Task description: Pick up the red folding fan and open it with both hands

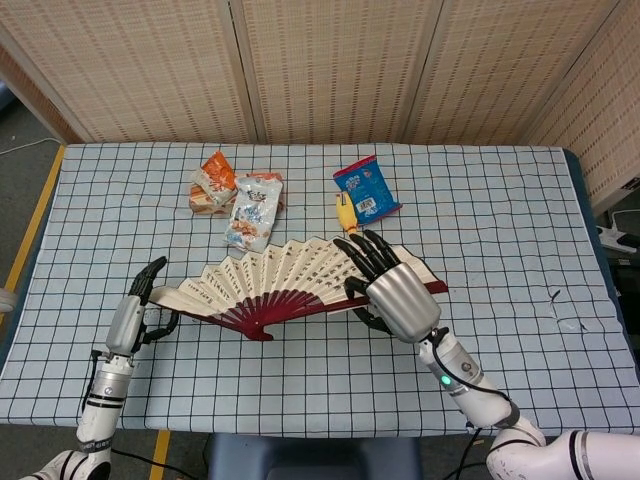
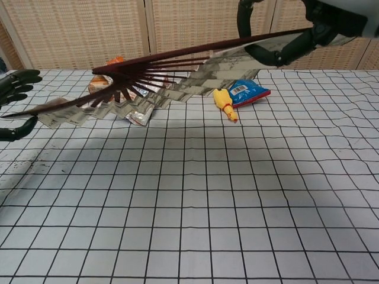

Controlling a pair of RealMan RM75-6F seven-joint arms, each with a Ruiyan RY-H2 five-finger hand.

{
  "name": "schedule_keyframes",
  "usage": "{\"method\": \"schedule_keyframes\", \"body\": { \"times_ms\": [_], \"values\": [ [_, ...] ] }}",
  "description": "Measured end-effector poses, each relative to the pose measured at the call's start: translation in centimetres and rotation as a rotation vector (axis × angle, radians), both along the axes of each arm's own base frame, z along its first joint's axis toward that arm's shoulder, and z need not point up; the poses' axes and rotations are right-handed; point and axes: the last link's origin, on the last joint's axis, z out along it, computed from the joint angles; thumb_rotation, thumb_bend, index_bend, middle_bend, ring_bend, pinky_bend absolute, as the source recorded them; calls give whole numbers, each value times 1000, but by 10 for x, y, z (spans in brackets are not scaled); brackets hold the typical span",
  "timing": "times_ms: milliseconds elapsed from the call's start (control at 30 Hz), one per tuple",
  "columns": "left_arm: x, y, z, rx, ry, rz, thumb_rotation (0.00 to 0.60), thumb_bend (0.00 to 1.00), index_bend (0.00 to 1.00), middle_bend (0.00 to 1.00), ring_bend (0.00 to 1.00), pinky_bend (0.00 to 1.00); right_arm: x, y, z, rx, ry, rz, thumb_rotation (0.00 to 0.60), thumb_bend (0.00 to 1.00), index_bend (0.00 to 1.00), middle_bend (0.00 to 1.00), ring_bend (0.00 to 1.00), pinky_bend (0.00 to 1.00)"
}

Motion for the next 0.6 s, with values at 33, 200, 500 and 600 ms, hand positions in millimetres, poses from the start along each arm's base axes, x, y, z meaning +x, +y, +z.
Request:
{"method": "schedule_keyframes", "body": {
  "times_ms": [33,200,500,600],
  "values": [
    [-3,-2,-2,-5,15,1,600,470,0,0,0,46,-5,3,-1,-6,16,5,600,666,629,48,0,0],
    [-15,-9,-12,-32,98,-9,600,469,0,0,0,46,-32,17,-9,-21,111,13,600,657,389,49,0,0],
    [-35,-28,-24,-79,218,-53,600,467,0,0,0,46,-87,48,-20,-34,363,-3,600,227,0,0,0,0],
    [-37,-29,-17,-62,198,-53,600,467,0,0,0,47,-98,59,-13,-21,447,-30,600,151,0,0,0,0]
  ]
}}
